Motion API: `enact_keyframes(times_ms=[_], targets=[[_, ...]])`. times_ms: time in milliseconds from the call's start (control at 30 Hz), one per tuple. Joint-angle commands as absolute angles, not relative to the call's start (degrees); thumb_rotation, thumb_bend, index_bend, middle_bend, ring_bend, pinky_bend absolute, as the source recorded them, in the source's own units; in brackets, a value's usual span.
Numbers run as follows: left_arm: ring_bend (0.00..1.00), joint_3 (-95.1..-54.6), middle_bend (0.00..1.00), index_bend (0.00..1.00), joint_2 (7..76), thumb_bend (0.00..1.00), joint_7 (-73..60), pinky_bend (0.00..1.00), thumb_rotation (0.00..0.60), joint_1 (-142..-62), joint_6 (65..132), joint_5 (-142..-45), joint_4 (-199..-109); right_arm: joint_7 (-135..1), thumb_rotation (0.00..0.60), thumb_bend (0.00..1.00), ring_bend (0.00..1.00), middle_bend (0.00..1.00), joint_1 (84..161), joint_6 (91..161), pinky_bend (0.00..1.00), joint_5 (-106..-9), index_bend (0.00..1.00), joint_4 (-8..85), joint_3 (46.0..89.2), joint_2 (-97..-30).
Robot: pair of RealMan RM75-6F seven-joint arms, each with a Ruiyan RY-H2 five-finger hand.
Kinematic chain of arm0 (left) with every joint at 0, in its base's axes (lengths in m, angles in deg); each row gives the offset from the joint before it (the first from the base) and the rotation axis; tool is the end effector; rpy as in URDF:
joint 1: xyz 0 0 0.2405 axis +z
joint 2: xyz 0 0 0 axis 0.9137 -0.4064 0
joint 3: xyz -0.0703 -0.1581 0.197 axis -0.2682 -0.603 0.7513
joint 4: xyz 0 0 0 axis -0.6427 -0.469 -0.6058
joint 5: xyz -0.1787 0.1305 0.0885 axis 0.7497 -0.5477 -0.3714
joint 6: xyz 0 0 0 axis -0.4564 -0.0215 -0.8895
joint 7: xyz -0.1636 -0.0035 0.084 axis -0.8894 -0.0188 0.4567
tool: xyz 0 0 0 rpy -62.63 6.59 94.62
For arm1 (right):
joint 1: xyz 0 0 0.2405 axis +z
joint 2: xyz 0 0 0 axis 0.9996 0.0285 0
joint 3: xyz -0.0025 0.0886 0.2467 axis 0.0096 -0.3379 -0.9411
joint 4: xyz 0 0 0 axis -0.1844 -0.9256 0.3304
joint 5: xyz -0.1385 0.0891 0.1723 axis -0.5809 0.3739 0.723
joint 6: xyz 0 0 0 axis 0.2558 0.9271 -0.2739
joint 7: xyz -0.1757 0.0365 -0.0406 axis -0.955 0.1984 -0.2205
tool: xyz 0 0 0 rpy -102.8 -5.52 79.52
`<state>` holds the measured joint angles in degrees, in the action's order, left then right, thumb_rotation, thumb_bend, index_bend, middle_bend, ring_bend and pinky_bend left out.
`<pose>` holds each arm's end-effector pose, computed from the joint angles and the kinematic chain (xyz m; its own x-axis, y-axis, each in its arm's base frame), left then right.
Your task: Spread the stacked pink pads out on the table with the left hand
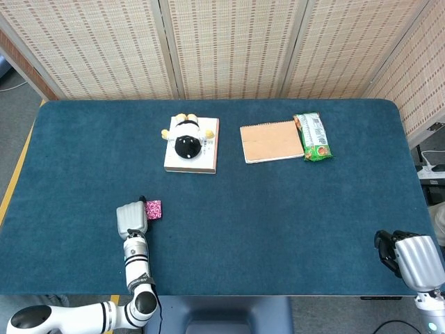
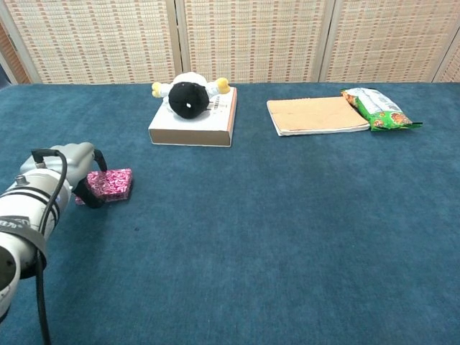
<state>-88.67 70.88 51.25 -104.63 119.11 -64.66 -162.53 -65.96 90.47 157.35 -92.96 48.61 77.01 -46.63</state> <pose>-0.1679 0.3589 -0.0931 0.4667 0.2900 0.8355 0.7952 0.2760 -0.5399 -0.3178 -0.1963 0.1422 0.4401 0.1175 0.8902 -0.8729 -0.1767 0.4548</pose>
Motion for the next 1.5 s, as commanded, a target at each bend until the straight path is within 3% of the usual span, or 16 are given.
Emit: enact_keyframes(times_ms=[33, 433, 900, 1167, 1500], targets=[[1.0, -88.4, 1.0, 0.37, 70.3, 0.37, 51.1, 1.0, 0.6, -104.4, 119.3, -65.1, -163.5, -66.0, 0.6, 0.35, 0.77, 0.86, 90.5, 157.3, 0.87, -93.0, 1.0, 48.6, 77.0, -46.6], [1.0, -82.9, 1.0, 0.38, 54.9, 0.37, 44.8, 1.0, 0.6, -97.0, 116.9, -69.7, -173.5, -66.7, 0.6, 0.35, 0.77, 0.86, 90.8, 156.5, 0.87, -92.6, 1.0, 48.8, 77.0, -46.8], [1.0, -79.5, 1.0, 0.38, 51.2, 0.37, 35.4, 1.0, 0.6, -94.9, 106.9, -71.8, -162.3, -67.5, 0.6, 0.35, 0.77, 0.86, 91.0, 155.6, 0.87, -92.3, 1.0, 49.1, 77.1, -46.9], [1.0, -79.1, 1.0, 0.27, 53.1, 0.37, 33.5, 1.0, 0.6, -94.7, 104.7, -72.1, -155.1, -67.4, 0.6, 0.35, 0.77, 0.86, 90.9, 155.9, 0.87, -92.4, 1.0, 49.0, 77.1, -46.9], [1.0, -79.3, 1.0, 0.09, 53.8, 0.35, 35.3, 1.0, 0.6, -94.7, 105.0, -71.0, -154.8, -67.4, 0.6, 0.35, 0.77, 0.86, 90.8, 156.1, 0.87, -92.6, 1.0, 48.9, 77.2, -46.9]])
